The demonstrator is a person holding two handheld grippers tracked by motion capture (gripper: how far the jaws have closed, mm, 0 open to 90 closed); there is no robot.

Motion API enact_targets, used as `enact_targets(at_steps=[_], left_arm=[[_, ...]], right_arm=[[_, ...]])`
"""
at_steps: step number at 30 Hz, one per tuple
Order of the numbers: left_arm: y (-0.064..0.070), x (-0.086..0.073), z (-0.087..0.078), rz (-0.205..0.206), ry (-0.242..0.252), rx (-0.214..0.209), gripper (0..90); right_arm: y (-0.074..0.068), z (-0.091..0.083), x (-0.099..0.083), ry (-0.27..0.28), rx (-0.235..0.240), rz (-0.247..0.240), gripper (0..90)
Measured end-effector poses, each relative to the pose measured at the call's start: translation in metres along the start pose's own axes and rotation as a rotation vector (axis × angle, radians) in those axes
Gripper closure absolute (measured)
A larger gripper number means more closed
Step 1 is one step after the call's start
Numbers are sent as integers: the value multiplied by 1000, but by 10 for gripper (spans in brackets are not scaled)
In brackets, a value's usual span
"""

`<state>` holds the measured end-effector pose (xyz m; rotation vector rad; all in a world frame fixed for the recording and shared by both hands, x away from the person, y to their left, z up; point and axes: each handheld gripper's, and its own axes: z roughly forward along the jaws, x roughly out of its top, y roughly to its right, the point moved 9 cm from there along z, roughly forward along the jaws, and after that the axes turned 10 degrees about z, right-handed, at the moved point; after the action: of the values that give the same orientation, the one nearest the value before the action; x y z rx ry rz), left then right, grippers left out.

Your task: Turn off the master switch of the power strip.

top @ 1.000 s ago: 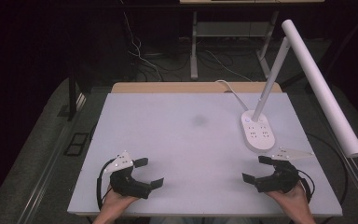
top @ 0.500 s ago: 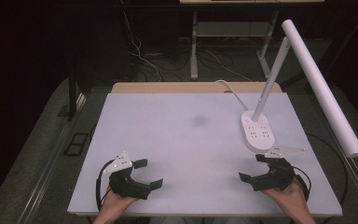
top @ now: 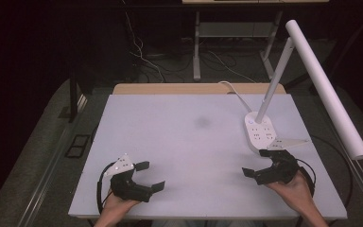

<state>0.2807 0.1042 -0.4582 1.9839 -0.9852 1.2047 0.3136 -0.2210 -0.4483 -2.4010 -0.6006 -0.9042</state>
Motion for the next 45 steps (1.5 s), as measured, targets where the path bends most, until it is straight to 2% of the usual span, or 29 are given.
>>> enact_targets(at_steps=[20,33,45], left_arm=[[0,-1,1,-11,-4,-6,15],[0,-1,1,-11,-4,-7,20],[1,-1,2,-9,-7,-11,22]], right_arm=[[6,3,29,-31,-24,-32,3],[18,13,48,-65,-61,-57,3],[30,16,66,-79,-98,-50,3]])
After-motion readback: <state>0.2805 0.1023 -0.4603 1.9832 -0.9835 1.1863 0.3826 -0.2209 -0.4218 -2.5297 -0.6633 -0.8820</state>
